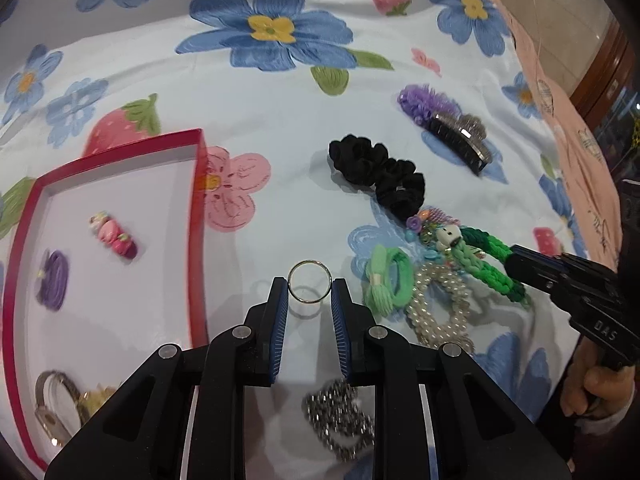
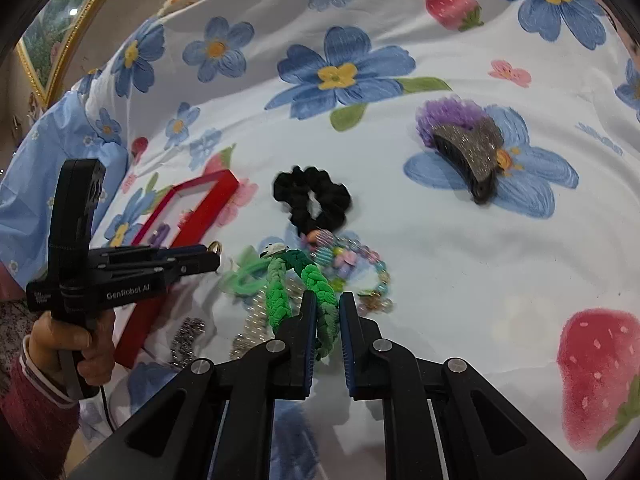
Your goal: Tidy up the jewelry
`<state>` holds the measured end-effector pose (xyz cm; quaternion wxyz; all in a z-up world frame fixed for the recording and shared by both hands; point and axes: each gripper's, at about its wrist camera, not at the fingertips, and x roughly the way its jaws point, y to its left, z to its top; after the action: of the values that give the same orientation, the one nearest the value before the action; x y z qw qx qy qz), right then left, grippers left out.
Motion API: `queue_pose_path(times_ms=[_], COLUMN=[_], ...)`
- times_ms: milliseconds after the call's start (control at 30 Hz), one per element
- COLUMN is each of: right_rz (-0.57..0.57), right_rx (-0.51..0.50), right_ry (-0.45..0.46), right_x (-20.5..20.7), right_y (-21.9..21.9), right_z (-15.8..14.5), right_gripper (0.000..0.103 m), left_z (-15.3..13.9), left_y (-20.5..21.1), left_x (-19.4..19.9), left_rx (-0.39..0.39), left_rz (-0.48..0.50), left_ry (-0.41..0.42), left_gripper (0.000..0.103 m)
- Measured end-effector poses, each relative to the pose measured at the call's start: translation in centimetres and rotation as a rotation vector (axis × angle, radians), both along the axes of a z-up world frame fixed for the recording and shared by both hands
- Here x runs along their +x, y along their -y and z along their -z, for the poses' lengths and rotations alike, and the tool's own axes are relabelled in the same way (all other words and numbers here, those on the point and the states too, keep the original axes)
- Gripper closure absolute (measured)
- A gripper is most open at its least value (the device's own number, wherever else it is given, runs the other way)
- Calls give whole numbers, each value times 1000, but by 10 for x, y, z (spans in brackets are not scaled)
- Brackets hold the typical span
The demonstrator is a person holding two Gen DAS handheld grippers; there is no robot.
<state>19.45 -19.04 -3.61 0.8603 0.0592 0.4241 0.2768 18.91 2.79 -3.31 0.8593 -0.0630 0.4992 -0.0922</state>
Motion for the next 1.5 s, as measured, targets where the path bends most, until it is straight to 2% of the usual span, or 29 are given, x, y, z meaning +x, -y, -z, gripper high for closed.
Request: queue_pose_path(times_ms=[333,733,1233,1500], right_rz=[-55,-153,-255,-291], right_rx=[22,24,23,11], right_ry=[10,37,48,44], right_x=[-8,-17,-11,-1], right_y=[-31,-84,-152,-183], right_z=[-10,-23,-30,-27], right_gripper=[92,92,92,92], left_z=[-25,-35,-32,-19], left_y=[-32,-76,-147,-173], left_x=[-31,-58,-79,-75], left_rx=[-29,-24,0,9], left_rz=[-74,-161,-293,-330], left_ry=[58,88,82,53], left_gripper=[83,83,83,83])
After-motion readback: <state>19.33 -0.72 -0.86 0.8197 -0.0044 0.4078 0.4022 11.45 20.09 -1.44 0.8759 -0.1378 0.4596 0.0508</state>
